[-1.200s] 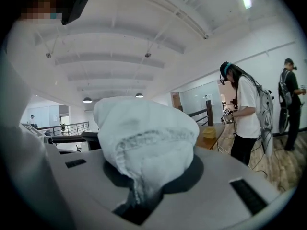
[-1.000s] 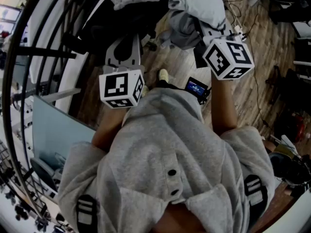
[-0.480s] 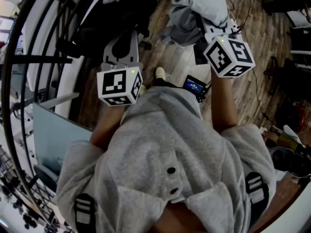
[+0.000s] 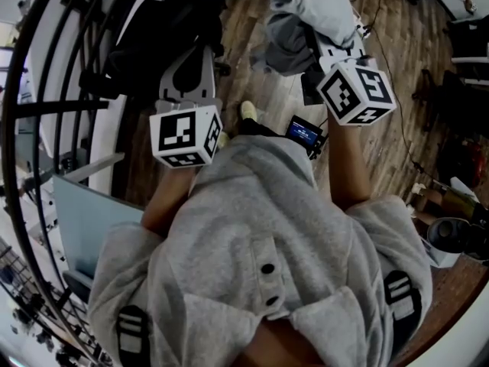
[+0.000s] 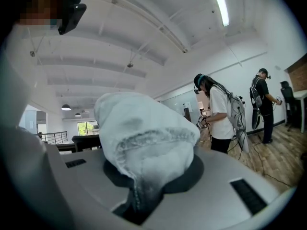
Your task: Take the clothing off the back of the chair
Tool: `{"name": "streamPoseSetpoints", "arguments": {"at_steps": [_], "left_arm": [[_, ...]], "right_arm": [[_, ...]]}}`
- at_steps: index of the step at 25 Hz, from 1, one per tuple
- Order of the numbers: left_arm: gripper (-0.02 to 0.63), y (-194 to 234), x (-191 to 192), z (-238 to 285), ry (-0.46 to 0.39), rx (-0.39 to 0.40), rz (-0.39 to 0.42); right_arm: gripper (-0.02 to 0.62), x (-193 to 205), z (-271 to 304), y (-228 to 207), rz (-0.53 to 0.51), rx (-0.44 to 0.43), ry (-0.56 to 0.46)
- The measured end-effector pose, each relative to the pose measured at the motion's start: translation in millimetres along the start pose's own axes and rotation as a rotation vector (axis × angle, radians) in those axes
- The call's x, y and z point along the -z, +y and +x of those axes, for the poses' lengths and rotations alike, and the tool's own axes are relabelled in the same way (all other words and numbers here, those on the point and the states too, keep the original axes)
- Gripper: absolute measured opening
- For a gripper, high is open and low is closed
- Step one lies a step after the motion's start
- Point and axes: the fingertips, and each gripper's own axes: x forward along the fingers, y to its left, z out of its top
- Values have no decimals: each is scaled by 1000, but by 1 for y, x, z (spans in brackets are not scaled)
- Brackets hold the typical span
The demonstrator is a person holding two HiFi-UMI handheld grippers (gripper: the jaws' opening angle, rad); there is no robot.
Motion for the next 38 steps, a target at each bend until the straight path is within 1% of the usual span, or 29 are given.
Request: {"name": "streamPoseSetpoints", "arguments": {"at_steps": [4,10,18,23,26,32,38], "left_arm": [[9,-5,2,3,5,32,3],[9,-18,4,7,6,72,3],[9,-23,6,3,11,88,2],[9,-16,6,3,15,91,2],[9,-17,8,4,21,95,-1],[9,-20,11,3,23,96,-6],[9,-18,12,0,22,92,-10]], "right_arm": [[101,11,-14,-9,12,49,17],[101,18,-37,-26,-8,114,24],[103,20,-60,-43,6,189,6],[103,26,-64,-50,4,233,21],[103,28,-67,-52,-7,242,26],[103,29,-64,-48,-5,230,21],[103,29,-72,-62,9,273,19]]}}
